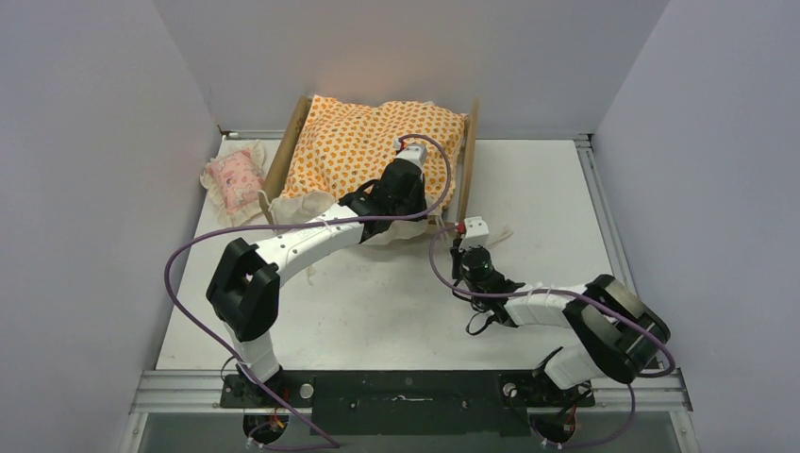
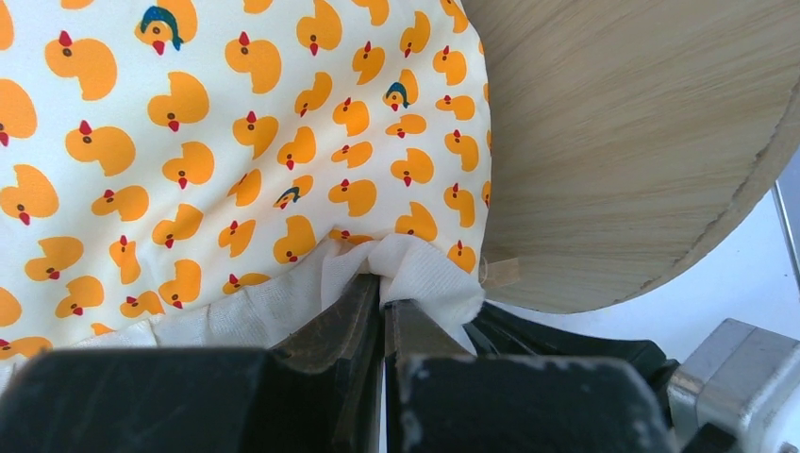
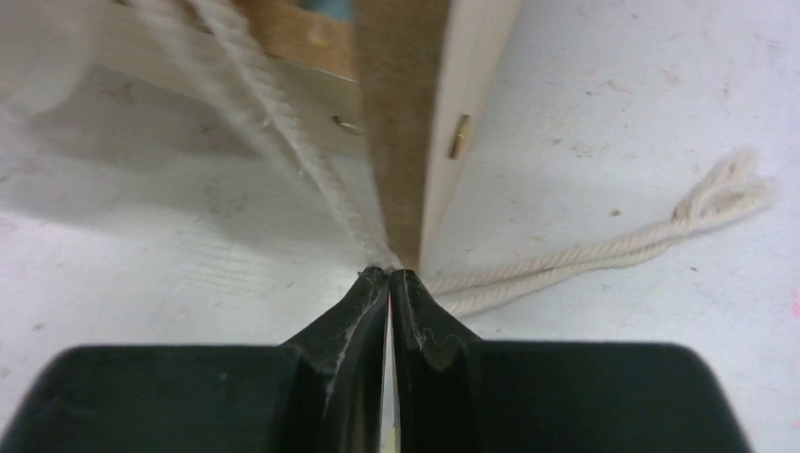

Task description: Set up the pet bed

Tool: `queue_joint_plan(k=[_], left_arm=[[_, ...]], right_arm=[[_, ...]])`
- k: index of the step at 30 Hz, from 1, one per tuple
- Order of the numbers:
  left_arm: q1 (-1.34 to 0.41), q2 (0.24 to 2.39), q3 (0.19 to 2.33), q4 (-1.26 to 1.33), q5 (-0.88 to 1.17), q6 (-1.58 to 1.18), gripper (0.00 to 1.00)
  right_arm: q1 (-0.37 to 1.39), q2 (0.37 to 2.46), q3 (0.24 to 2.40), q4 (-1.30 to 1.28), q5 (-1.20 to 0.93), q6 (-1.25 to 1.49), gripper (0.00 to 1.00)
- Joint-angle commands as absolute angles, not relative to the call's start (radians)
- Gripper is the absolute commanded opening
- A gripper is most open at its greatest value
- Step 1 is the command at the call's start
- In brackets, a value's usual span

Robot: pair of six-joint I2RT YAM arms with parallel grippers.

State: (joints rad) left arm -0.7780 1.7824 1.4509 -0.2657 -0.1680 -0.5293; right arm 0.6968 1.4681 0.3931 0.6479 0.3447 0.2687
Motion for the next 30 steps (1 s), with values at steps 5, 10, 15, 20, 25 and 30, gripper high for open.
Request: queue_joint_plan(k=[5,10,15,20,25,30], left_arm=[[-0.769,1.771,1.441,-0.239,-0.208,-0.472,0.00],[-0.765,1.771,1.433,-0.224,-0.203,-0.471,0.00],[-0.765,1.768,1.428,-0.222,-0.201,-0.467,0.00],[-0.762,1.755,1.416,-0.224,-0.206,-0.459,0.00],[-0.762,1.746,1.394,-0.217,-0.203,-0.464,0.00],[-0.761,1.746,1.386,-0.206,-0.193,-0.476,0.00]], right_arm=[[0.713,1.178,0.604,0.131,-0.005,0.400,0.05],[0.711,1.075,0.682,-0.032,-0.256,0.398,0.05],[0.709,1.053,0.728,-0.176,-0.222,0.358,0.05],[0.703,1.139,0.828,-0.357,-0.131,0.291,0.14],[0.702,1.183,0.861,-0.485,0.231,0.409,0.35],[0.700,1.090,0.699,-0.321,0.236,0.483,0.42]])
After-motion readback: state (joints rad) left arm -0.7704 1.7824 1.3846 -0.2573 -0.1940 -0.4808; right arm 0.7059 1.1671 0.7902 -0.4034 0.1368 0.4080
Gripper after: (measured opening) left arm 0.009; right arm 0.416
